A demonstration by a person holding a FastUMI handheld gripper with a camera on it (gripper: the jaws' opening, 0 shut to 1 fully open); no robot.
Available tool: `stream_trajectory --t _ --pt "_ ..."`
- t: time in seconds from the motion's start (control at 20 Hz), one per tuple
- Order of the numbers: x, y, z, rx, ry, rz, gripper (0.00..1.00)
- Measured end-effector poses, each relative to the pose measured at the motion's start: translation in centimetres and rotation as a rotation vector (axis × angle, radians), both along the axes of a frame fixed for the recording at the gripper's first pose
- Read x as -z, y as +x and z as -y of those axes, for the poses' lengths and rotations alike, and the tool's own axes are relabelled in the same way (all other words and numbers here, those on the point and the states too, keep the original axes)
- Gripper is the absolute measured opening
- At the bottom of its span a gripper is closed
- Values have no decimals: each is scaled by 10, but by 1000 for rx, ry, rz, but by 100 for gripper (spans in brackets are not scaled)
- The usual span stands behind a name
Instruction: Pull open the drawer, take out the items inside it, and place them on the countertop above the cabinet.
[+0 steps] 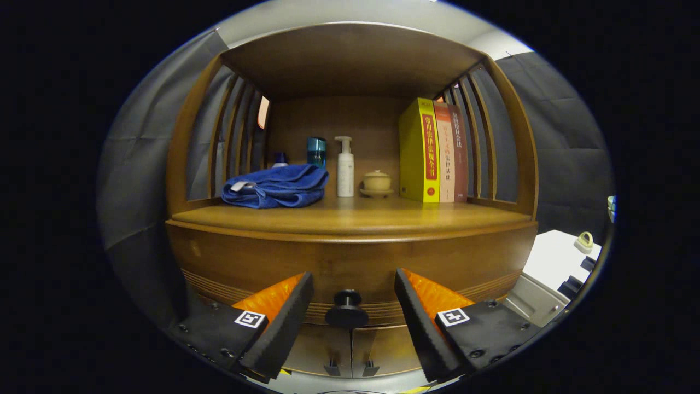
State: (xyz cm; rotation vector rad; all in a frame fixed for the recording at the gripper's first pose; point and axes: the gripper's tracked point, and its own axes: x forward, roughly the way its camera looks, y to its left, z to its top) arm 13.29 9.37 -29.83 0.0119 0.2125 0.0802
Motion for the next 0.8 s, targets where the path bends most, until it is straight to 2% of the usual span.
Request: stream_trajectory --t 0.4,0.7,0.8 --pt "35 2 -9 -14 48 -65 55" --pt "31 -21 -5 27 11 -62 42" --pt "31 -41 -2 24 -1 -61 42"
